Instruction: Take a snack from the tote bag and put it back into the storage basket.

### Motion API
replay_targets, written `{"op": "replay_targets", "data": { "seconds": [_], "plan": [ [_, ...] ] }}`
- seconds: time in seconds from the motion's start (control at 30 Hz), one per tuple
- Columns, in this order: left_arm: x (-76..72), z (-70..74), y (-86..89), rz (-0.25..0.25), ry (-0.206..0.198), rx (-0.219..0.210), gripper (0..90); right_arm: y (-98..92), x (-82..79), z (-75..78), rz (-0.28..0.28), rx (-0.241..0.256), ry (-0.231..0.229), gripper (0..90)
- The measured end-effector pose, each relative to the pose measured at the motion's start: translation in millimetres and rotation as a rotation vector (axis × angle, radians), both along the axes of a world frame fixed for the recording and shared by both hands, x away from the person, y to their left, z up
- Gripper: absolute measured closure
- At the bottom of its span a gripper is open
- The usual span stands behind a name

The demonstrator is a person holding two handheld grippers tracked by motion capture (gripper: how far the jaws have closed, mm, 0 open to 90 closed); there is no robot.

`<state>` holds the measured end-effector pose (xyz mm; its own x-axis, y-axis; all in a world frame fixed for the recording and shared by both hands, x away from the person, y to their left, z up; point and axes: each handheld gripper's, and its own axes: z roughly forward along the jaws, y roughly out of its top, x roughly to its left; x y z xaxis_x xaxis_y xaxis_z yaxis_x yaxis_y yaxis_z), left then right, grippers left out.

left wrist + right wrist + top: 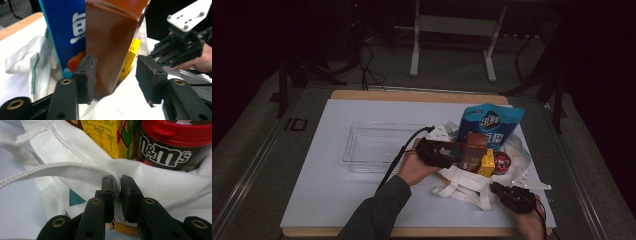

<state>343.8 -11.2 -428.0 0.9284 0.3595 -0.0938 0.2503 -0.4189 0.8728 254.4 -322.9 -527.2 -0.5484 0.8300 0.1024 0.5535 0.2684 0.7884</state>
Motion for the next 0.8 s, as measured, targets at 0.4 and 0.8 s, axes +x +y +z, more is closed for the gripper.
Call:
{"op": "replay_targets", "data": {
  "seconds": [0.4, 0.8],
  "plan": [
    [8.0, 15.6, -2.2, -0.059, -0.038, -0.005, 30.6, -0.4, 0.0, -0.3, 0.002, 0.003, -0.002, 80.6],
    [18.5, 19.2, -15.8, -0.083, -0.058, 0.034, 18.8, -1.6, 0.3, -0.8, 0.007, 0.011, 0.0, 80.2]
  ]
}}
